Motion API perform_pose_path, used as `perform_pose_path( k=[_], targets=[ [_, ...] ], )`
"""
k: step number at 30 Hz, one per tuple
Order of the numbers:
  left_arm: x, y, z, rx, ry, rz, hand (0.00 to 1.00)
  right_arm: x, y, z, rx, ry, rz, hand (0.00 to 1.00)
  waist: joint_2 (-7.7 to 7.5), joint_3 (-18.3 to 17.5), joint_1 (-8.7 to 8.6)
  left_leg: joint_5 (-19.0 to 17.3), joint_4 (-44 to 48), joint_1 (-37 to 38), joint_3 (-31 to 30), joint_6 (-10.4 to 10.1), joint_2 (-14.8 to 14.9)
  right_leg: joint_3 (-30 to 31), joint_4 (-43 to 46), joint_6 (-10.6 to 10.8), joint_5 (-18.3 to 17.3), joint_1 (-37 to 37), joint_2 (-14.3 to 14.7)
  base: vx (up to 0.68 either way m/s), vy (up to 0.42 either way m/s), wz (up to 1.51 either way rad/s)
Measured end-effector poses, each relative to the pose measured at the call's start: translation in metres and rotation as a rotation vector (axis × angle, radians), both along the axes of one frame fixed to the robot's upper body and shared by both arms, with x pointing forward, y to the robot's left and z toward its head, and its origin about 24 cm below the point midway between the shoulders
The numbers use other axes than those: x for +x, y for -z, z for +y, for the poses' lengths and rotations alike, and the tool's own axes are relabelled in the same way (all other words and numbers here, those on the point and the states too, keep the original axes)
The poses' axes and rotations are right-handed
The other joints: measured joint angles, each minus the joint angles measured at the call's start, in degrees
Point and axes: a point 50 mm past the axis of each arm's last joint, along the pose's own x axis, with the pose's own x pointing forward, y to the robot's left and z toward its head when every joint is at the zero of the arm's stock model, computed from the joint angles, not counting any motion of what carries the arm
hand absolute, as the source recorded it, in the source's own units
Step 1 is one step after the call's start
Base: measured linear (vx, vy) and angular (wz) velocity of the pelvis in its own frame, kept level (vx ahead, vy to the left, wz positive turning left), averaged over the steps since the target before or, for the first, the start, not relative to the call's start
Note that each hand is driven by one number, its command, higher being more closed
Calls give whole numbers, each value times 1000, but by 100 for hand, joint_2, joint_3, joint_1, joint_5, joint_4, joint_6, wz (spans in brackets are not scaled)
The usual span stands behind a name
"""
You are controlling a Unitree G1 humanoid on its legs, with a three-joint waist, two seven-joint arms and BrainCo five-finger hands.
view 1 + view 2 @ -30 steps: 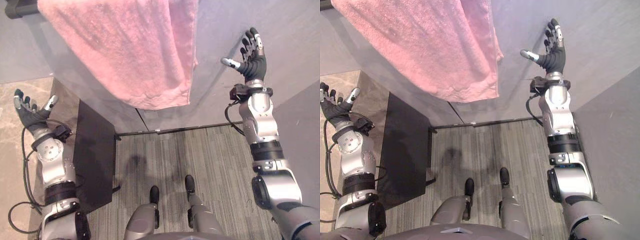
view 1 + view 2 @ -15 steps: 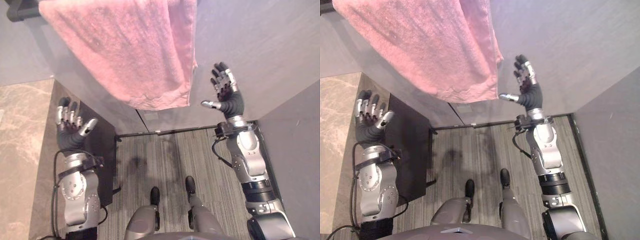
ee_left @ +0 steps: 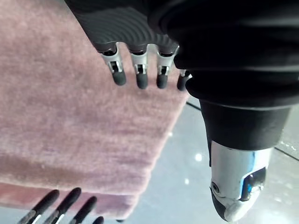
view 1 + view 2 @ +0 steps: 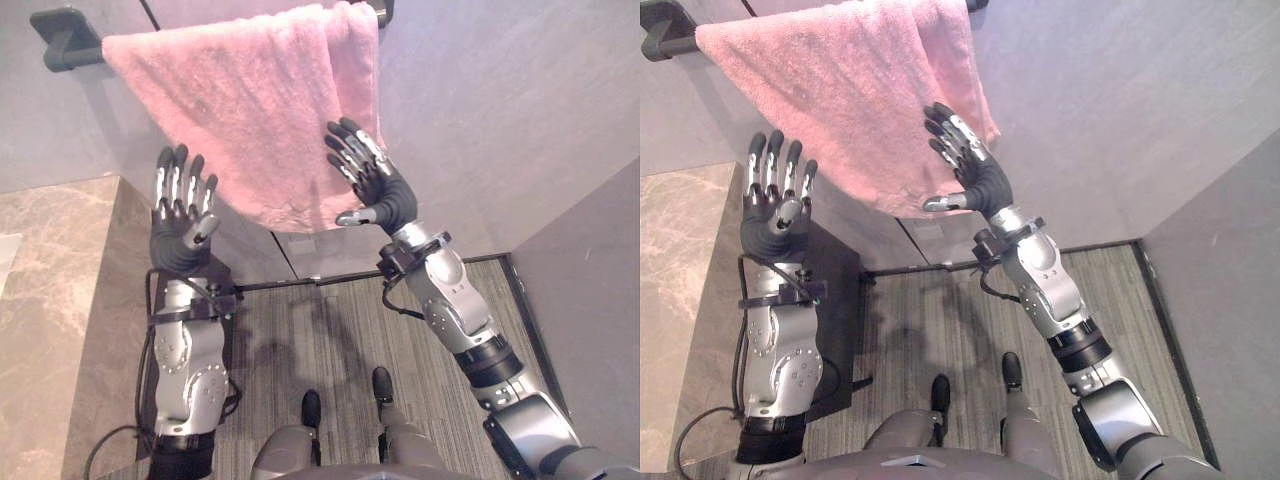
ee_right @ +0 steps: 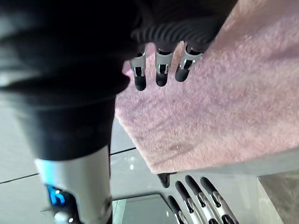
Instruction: Organize washtable
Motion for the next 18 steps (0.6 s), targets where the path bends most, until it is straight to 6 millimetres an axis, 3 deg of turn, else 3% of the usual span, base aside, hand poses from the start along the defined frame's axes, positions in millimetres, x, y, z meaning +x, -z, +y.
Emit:
perform_pose_path(
  k=[5,12,18],
  targets=[
    [20,1,1,-101,22,31,0,9,3,14,-18,-27,42,0,-10,-78,4,131,-251,106,2,3,-7,-2,1,2,4,-7,7,0,0,0],
    [44,-3,2,-77,29,62,0,11,0,48,-98,-120,46,0,-11,-78,1,128,-141,23,-18,4,-2,20,0,-7,44,-38,5,-10,-3,0],
    [57,0,4,-130,37,100,0,18,-6,57,-111,-109,51,0,-17,-74,17,128,-55,-65,-18,0,4,22,0,-21,84,-89,9,-37,-20,0]
  ],
)
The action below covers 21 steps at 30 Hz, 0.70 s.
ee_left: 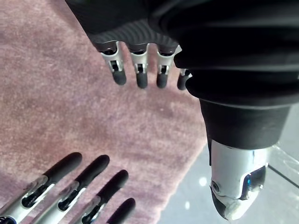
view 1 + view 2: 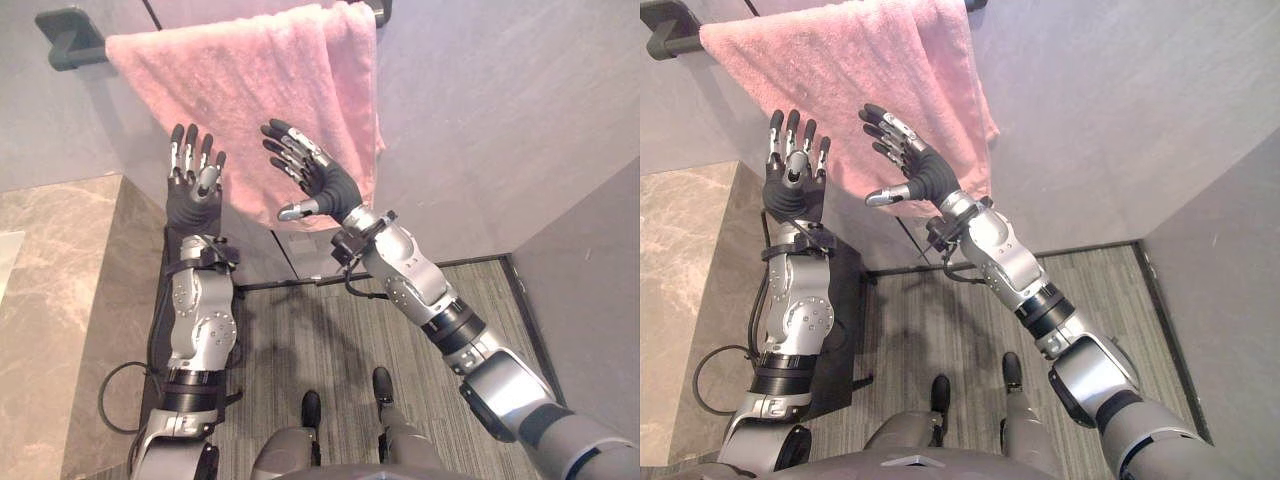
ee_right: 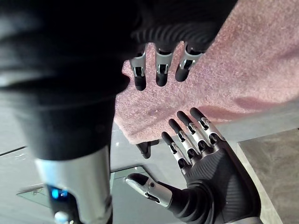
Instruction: Organize washtable
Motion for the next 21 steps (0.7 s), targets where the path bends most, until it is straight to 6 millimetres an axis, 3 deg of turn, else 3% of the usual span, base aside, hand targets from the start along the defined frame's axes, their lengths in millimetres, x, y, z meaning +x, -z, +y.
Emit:
perform_pose_path(
  k=[8,12,17,21],
  targets=[
    [30,-24,-18,-55,81,-25,0,15,-18,18,-1,48,4,0,-58,44,-41,15,90,-168,-39,-23,7,-38,0,-12,34,-118,-2,-20,-12,3],
    [38,-32,-16,-60,74,-28,0,23,-28,8,55,105,16,0,-99,164,-50,14,95,-173,-42,-23,6,-36,0,-8,38,-117,-5,0,0,0],
    [46,-38,8,-33,-10,-5,0,47,-50,-20,126,231,34,0,-110,423,-60,15,97,-186,-45,-24,7,-36,0,-10,47,-131,0,7,1,0],
    [53,-34,50,-81,-159,65,0,58,-67,-60,225,338,42,0,-115,525,-74,13,73,-193,-49,-22,1,-32,0,-9,49,-149,0,9,3,0]
  ],
)
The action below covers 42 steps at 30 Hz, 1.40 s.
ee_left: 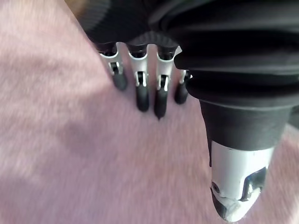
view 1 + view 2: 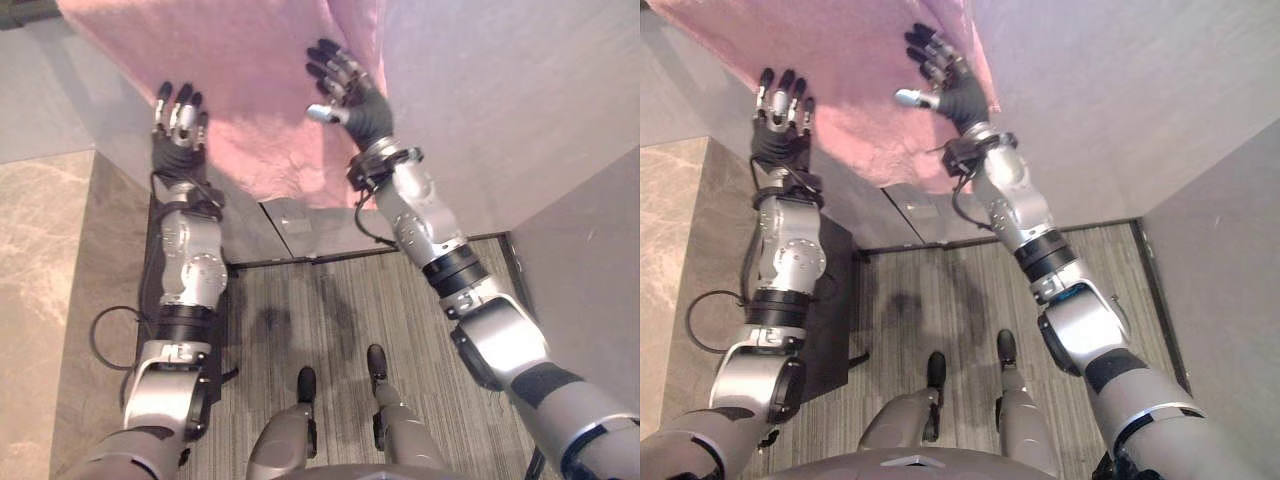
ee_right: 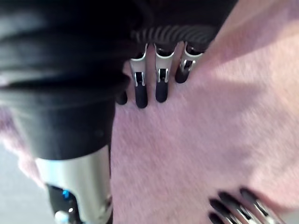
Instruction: Organize washtable
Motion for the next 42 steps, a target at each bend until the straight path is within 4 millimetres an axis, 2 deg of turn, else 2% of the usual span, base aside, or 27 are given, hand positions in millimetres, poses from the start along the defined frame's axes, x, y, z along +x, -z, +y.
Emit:
perform_pose_path(
  k=[3,5,10,14,17,19,21,22,24,26,30,32,34,35,37,42],
  targets=[
    [-2,2,23,-11,-80,34,0,3,-5,-18,14,54,-9,0,-1,6,-10,-1,-17,-5,8,1,-1,17,0,0,0,-17,4,6,1,-1],
    [-8,1,50,-26,-168,52,0,5,-12,-39,31,112,-25,0,-26,60,-30,-2,-15,-5,13,1,0,29,0,-1,1,-20,8,0,0,0],
    [-25,-1,90,-57,-323,59,0,5,-26,-84,81,238,-57,0,-31,137,-24,-4,24,-101,14,0,-3,43,0,-7,6,-98,10,0,0,0],
    [-37,9,105,-30,-390,98,0,0,-20,-109,135,288,-54,0,-30,141,-8,-15,23,-97,29,-7,12,67,0,-9,7,-101,30,10,-5,-2],
    [-47,23,114,-18,-432,145,0,-6,-9,-120,161,311,-49,0,-30,141,-13,-33,27,-89,62,4,9,106,0,-9,7,-101,30,7,10,-5],
    [-55,36,118,11,-450,187,0,-9,7,-132,177,346,-19,0,-30,141,-8,-43,38,-81,70,9,8,133,0,-9,7,-90,30,1,4,-2],
    [-58,44,118,34,-452,218,0,-10,20,-139,176,371,14,0,-30,141,-9,-44,40,-70,75,9,8,145,0,-9,7,-82,30,-4,-2,-2],
    [-62,55,117,32,-452,246,0,-13,34,-147,180,397,48,0,-30,141,-5,-47,40,-44,83,7,9,159,-1,-9,7,-62,35,-7,-5,-5],
    [-68,62,115,50,-458,253,0,-16,50,-153,172,422,90,0,-29,141,2,-61,38,4,89,1,14,167,-1,-9,5,-27,46,-8,-7,-6],
    [-78,75,111,72,-456,275,0,-28,81,-165,154,469,152,0,-24,138,17,-71,38,36,94,-8,19,165,-1,-10,-3,0,51,-9,-3,-2],
    [-91,95,100,128,-432,336,0,-44,118,-165,84,497,239,0,-2,125,5,-71,31,91,97,-8,19,148,-2,3,-51,51,48,0,0,0],
    [-98,110,84,167,-384,369,0,-61,148,-164,28,505,309,0,7,114,0,-75,22,156,66,-14,23,102,-2,28,-117,127,44,11,0,8],
    [-100,118,77,204,-348,410,0,-68,160,-164,9,511,346,0,10,82,-9,-75,9,181,57,-16,25,63,-2,33,-138,154,37,18,9,9],
    [-104,135,67,238,-292,484,0,-75,174,-163,-13,515,385,0,6,-17,-30,-76,-18,190,57,-15,23,52,-2,42,-149,156,30,34,18,5],
    [-111,155,53,238,-235,552,0,-85,189,-166,-23,527,435,0,2,-87,-37,-90,-34,251,49,0,20,29,-2,50,-163,215,22,43,25,4],
    [-128,184,27,237,-122,639,0,-111,226,-165,-4,548,561,0,-37,-358,-107,-181,52,314,48,35,11,25,-2,42,-157,320,3,39,26,0]
  ],
)
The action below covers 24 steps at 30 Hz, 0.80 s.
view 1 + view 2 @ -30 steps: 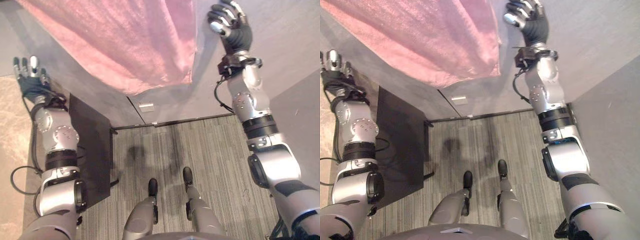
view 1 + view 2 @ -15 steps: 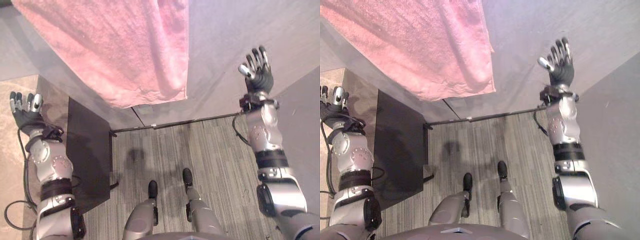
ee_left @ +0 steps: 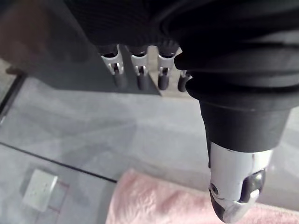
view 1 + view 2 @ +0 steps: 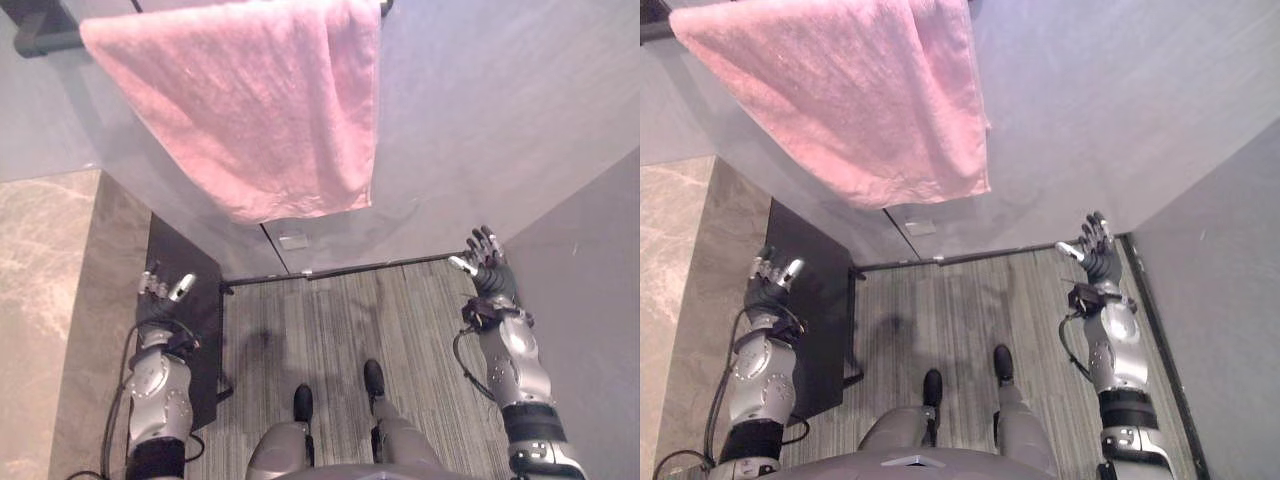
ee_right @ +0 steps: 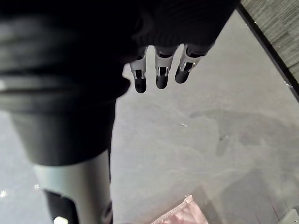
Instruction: Organize washtable
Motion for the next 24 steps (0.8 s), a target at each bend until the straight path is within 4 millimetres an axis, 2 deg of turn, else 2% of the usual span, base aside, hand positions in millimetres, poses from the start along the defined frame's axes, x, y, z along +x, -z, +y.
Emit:
perform_pose_path(
  k=[3,4,6,7,9,10,12,13,14,15,17,19,21,24],
  targets=[
    [-5,16,-13,-34,49,49,0,-17,23,2,31,6,78,0,0,-103,-33,-72,105,15,-3,29,-6,-10,0,14,-10,73,-15,1,10,0],
    [-11,33,-19,-62,71,118,0,-28,41,4,39,8,152,0,6,-171,-51,-96,142,58,-5,24,-5,-10,0,23,-18,132,-15,0,0,0],
    [-21,56,-26,-94,83,217,0,-41,63,5,35,12,248,0,21,-195,-62,-115,154,149,-7,26,-4,-19,0,42,-78,231,-16,0,0,0],
    [-37,82,-32,-127,79,344,0,-58,87,6,44,21,362,0,23,-315,-64,-122,158,150,-21,21,-5,-38,-1,41,-132,239,-20,-17,-7,6],
    [-56,107,-38,-134,90,494,0,-75,109,9,50,22,469,0,24,-351,-79,-128,154,187,-51,13,-1,-69,-2,26,-147,286,-18,-14,-10,8],
    [-78,130,-44,-146,102,647,0,-95,132,10,45,19,598,0,20,-358,-109,-133,152,232,-56,5,2,-93,-3,-10,-179,336,-19,-23,-7,6],
    [-102,148,-51,-171,105,777,0,-116,151,11,47,22,727,0,7,-373,-111,-136,147,256,-56,0,2,-99,-3,-18,-185,354,-22,-7,-1,-2],
    [-124,160,-56,-213,87,874,0,-136,166,10,58,38,837,0,4,-374,-118,-144,120,324,-53,-13,2,-100,-3,-26,-191,406,-20,0,0,0],
    [-140,167,-59,-288,19,922,0,-158,178,8,96,95,933,0,13,-417,-120,-149,92,376,-61,-22,4,-125,-7,-37,-211,463,-22,0,3,6],
    [-143,168,-58,-298,-5,935,0,-169,184,7,118,129,980,0,19,-446,-112,-146,65,410,-76,-27,3,-144,-10,-43,-217,490,-23,9,3,8],
    [-163,174,-53,-313,-44,1017,0,-205,195,2,207,257,1121,0,54,-499,-123,-146,-67,619,-80,-26,6,-147,-23,-49,-255,651,-16,-2,4,-2],
    [-179,177,-55,-349,-80,1064,0,-226,198,-1,224,321,1179,0,78,-603,-169,-163,-157,732,-47,1,5,-137,-29,-50,-273,712,-13,4,17,-8],
    [-192,179,-55,-372,-105,1092,0,-240,199,-3,245,366,1213,0,77,-718,-185,-166,-227,774,-32,6,5,-135,-35,-59,-295,747,-9,7,18,-6],
    [-195,179,-56,-380,-107,1104,0,-246,200,-2,257,387,1227,0,83,-739,-191,-168,-304,935,16,8,7,-112,-37,-63,-309,863,0,2,13,-9]
  ],
)
